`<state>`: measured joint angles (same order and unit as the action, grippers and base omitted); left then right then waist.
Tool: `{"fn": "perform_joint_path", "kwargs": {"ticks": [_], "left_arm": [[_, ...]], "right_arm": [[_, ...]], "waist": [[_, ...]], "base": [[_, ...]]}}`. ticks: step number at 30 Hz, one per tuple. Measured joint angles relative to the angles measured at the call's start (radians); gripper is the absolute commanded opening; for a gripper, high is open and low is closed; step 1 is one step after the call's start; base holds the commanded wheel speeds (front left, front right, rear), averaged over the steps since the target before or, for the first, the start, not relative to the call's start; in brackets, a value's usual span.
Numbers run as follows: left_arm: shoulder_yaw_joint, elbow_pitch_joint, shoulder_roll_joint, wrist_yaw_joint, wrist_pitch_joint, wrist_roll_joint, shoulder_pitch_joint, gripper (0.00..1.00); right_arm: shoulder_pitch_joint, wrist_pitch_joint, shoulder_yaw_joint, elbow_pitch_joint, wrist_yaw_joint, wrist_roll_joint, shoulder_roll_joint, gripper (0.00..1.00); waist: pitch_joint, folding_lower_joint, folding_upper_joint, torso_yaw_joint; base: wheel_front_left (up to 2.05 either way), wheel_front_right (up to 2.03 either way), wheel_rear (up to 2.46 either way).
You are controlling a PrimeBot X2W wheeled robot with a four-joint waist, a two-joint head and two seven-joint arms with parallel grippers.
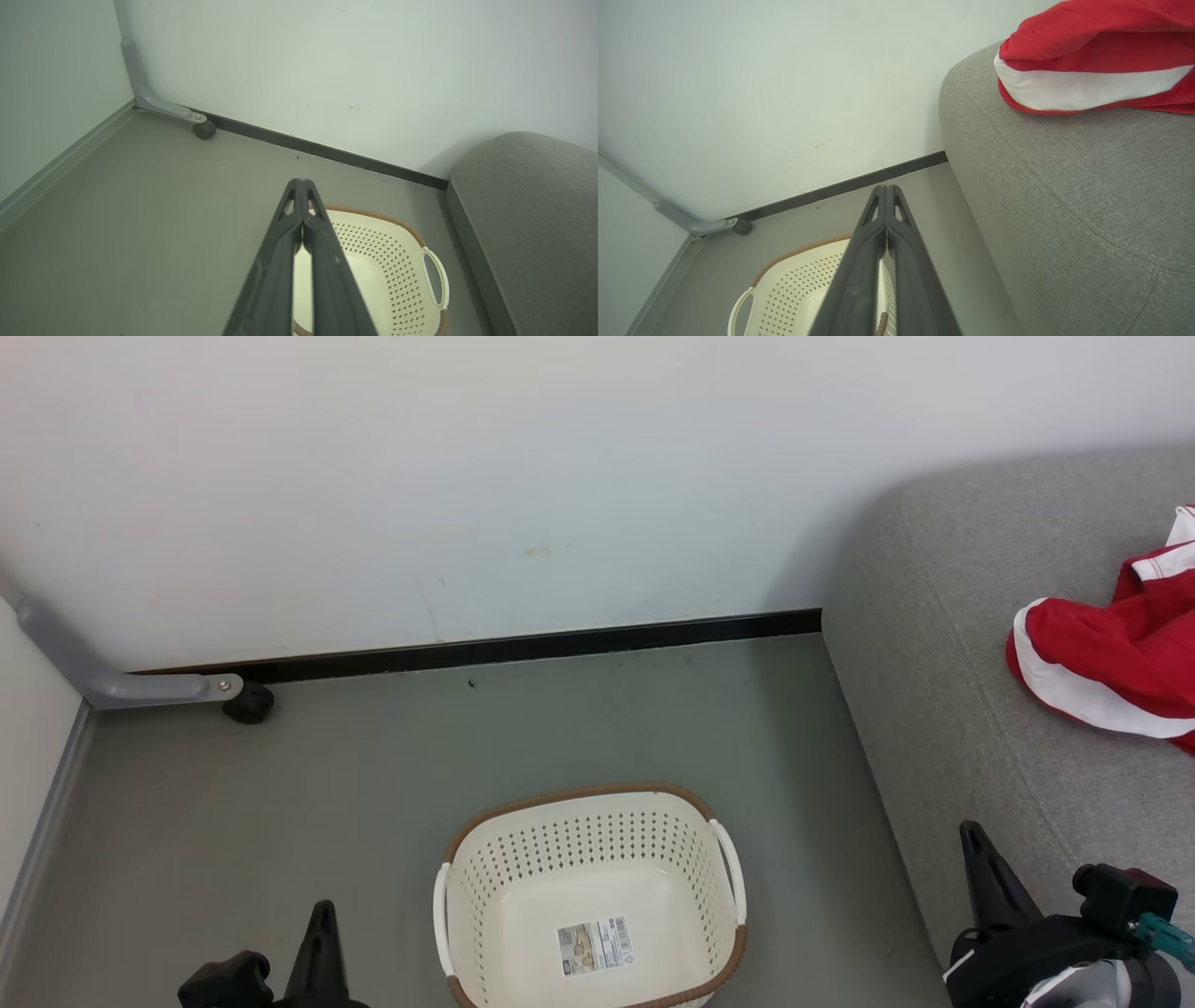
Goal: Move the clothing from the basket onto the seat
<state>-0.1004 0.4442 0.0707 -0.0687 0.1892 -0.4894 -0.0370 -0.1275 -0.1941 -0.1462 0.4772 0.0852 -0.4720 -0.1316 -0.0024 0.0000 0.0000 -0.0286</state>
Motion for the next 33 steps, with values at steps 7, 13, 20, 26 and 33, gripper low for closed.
{"fn": "perform_joint_path", "kwargs": {"ticks": [7, 13, 20, 26, 33], "left_arm": [[0.016, -0.005, -0.002, 0.017, -0.027, -0.087, -0.001, 0.00], [0.031, -0.016, -0.004, 0.028, -0.052, -0.178, -0.002, 0.00], [0.046, -0.029, -0.008, 0.048, -0.075, -0.269, -0.003, 0.00], [0.059, -0.038, -0.008, 0.061, -0.101, -0.341, -0.005, 0.00], [0.074, -0.050, -0.010, 0.078, -0.125, -0.437, -0.006, 0.00]], "right_arm": [[0.000, 0.027, 0.023, -0.012, 0.003, -0.096, 0.005, 0.00], [0.000, 0.053, 0.047, -0.023, 0.003, -0.185, 0.013, 0.00], [0.000, 0.079, 0.070, -0.038, 0.003, -0.277, 0.019, 0.00], [0.000, 0.100, 0.089, -0.052, 0.005, -0.356, 0.025, 0.00], [0.001, 0.124, 0.112, -0.067, 0.012, -0.444, 0.034, 0.00]], "waist": [[0.000, 0.0000, 0.0000, 0.002], [0.000, 0.0000, 0.0000, 0.005], [0.000, 0.0000, 0.0000, 0.007], [0.001, 0.0000, 0.0000, 0.009], [0.001, 0.0000, 0.0001, 0.011]], "base": [[0.00, 0.00, 0.00], [0.00, 0.00, 0.00], [0.00, 0.00, 0.00], [0.00, 0.00, 0.00], [0.00, 0.00, 0.00]]}}
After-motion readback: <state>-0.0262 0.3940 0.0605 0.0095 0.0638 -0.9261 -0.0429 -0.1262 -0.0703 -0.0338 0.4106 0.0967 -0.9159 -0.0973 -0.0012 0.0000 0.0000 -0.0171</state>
